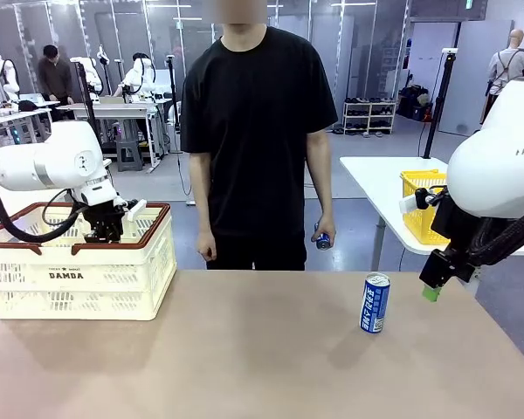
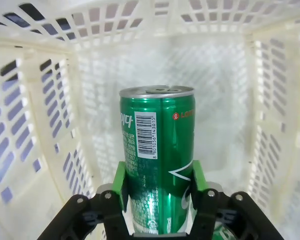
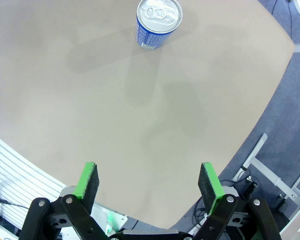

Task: Place the drinks into the Shopping basket.
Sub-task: Pick up one drink and place it into the Shopping basket.

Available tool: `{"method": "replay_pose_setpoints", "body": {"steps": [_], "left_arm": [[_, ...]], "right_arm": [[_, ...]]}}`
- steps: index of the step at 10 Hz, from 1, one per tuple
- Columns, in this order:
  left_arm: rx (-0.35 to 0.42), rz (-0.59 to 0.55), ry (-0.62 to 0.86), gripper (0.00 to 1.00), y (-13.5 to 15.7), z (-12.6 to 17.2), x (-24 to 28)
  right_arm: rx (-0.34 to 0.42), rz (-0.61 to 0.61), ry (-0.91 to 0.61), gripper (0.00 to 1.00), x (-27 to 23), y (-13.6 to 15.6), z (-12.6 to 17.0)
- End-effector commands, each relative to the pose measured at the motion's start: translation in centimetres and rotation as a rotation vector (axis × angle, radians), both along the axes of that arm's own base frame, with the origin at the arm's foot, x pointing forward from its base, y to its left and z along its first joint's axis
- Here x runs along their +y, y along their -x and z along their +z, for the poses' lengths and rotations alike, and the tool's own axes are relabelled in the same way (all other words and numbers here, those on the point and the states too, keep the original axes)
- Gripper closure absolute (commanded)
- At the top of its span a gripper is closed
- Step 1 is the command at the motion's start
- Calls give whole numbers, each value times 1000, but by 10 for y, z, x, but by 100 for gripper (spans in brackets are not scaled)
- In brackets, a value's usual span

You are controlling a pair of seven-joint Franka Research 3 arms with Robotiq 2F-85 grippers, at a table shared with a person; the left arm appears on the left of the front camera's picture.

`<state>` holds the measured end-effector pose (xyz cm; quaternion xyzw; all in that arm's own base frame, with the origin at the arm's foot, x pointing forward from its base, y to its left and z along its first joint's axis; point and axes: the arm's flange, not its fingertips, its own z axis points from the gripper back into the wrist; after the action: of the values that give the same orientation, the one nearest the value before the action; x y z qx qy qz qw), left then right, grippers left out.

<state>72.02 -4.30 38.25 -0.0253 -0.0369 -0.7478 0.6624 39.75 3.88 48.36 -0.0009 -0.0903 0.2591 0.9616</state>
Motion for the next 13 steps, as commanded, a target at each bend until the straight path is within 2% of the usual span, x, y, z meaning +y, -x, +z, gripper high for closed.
{"method": "replay_pose_setpoints", "body": {"steps": [1, 4, 9, 13], "left_arm": [[-54, -26, -1, 42, 4, -12, 6], [-71, -28, 4, 42, 2, -26, 10], [-15, -29, 17, 42, -1, -46, 13], [1, -23, 28, 42, -3, -55, 12]], "right_arm": [[-1, 2, 4, 0, 0, -1, 0], [-1, 2, 4, 0, 0, -1, 0], [-1, 2, 4, 0, 0, -1, 0], [-1, 2, 4, 0, 0, -1, 0]]}}
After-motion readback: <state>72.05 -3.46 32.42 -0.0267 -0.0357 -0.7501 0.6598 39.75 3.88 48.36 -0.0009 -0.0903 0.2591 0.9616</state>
